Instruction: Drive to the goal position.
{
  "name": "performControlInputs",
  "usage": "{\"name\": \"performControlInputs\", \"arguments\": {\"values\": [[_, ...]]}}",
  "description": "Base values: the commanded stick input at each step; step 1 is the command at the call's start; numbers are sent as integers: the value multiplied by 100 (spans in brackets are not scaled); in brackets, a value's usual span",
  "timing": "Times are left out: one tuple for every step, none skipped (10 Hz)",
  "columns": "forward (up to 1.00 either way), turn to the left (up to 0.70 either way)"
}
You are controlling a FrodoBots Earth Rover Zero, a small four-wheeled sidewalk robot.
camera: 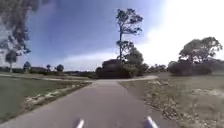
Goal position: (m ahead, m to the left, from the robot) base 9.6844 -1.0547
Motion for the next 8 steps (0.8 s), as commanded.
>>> {"name": "performControlInputs", "arguments": {"values": [[70, 0], [70, 0], [70, 0], [70, 0], [70, 0], [70, 0], [70, 0], [70, 0]]}}
